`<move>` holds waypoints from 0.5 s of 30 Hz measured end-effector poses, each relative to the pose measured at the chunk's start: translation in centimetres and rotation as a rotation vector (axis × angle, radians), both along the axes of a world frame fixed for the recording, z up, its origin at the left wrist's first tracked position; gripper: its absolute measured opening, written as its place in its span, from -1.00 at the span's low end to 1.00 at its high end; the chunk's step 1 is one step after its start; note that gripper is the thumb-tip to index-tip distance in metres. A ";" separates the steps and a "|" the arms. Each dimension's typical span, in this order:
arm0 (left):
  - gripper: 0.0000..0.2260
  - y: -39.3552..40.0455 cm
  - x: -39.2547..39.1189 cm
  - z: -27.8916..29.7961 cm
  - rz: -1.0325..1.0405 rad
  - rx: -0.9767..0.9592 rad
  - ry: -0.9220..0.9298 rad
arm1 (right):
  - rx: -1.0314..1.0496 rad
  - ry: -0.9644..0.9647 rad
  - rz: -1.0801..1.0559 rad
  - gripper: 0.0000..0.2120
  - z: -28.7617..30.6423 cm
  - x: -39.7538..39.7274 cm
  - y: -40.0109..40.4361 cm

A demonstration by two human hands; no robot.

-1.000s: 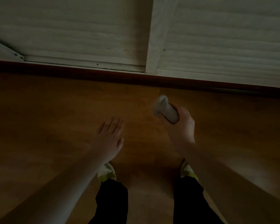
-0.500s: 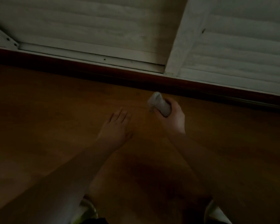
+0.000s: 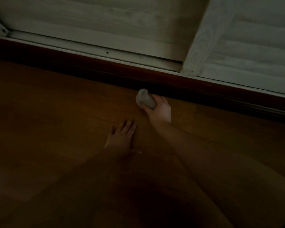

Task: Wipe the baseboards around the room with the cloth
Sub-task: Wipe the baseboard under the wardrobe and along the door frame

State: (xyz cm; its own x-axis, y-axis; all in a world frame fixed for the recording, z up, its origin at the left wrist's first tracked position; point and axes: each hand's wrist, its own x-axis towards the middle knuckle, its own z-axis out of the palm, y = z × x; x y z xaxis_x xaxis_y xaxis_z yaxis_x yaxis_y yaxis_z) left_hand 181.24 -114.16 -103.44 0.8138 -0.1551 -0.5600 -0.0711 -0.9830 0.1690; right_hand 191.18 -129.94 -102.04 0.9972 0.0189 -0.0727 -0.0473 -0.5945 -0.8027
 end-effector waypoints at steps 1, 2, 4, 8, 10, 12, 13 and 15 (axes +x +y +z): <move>0.10 0.0 -0.2 -0.3 0.001 0.010 -0.015 | -0.001 0.020 0.006 -0.55 -0.3 0.7 0.5; 0.10 0.0 -0.4 -0.6 0.004 0.018 -0.030 | -0.004 0.051 0.003 -0.54 -0.6 1.3 0.9; 0.10 0.0 -0.5 -0.8 0.003 0.028 -0.042 | 0.004 0.114 -0.052 -0.51 -1.0 2.3 1.2; 0.10 -0.1 -0.3 -0.6 -0.011 0.061 -0.029 | -0.007 0.119 -0.116 -0.53 -1.4 3.0 -0.2; 0.09 -0.1 -0.3 -0.5 -0.016 0.088 -0.034 | -0.018 0.083 -0.125 -0.56 -1.5 2.8 -1.6; 0.08 -0.2 -0.2 -0.5 -0.036 0.122 -0.042 | -0.024 0.070 -0.162 -0.54 -1.7 2.5 -3.4; 0.07 -0.2 -0.2 -0.5 -0.058 0.137 -0.052 | -0.028 0.069 -0.188 -0.52 -1.8 2.2 -4.4; 0.07 -0.1 0.0 -0.5 -0.127 0.150 -0.068 | -0.041 0.077 -0.249 -0.49 -1.9 1.7 -6.4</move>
State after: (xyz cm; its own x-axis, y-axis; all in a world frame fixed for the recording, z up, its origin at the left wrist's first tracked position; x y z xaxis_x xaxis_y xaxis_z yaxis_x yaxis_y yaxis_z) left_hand 181.27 -114.28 -103.91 0.8296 -0.1774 -0.5294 -0.2018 -0.9793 0.0118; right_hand 192.88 -136.38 -103.90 0.9622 -0.2309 -0.1445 -0.2564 -0.5885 -0.7668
